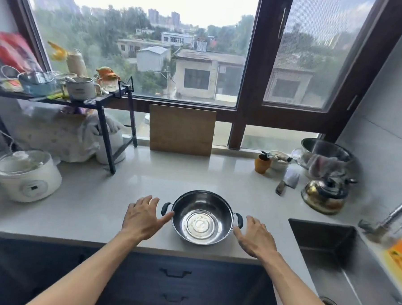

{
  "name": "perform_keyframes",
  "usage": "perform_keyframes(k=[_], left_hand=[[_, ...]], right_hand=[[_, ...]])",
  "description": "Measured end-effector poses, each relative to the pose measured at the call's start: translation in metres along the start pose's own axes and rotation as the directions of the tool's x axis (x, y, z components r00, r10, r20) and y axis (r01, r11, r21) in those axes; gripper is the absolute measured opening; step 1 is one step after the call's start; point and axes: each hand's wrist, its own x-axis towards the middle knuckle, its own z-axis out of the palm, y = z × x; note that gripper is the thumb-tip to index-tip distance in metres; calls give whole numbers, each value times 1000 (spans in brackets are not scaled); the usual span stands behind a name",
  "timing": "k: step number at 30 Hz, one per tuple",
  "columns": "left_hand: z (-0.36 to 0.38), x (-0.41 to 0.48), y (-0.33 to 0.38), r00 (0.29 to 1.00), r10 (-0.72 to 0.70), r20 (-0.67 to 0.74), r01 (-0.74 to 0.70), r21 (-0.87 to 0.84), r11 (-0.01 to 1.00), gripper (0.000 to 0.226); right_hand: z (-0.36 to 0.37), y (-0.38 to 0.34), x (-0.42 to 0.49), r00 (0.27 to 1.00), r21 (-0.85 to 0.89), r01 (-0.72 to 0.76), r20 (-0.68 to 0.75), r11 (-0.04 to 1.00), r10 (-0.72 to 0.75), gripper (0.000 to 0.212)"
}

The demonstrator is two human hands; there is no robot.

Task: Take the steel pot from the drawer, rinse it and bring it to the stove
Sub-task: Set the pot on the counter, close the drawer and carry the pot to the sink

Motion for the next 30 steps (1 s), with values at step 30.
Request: perform_keyframes(k=[30], left_hand=[[155,170,-21,915,-9,404,49,-90,995,71]], right_hand=[[115,44,206,947,-33,-18,321,999,27,70]])
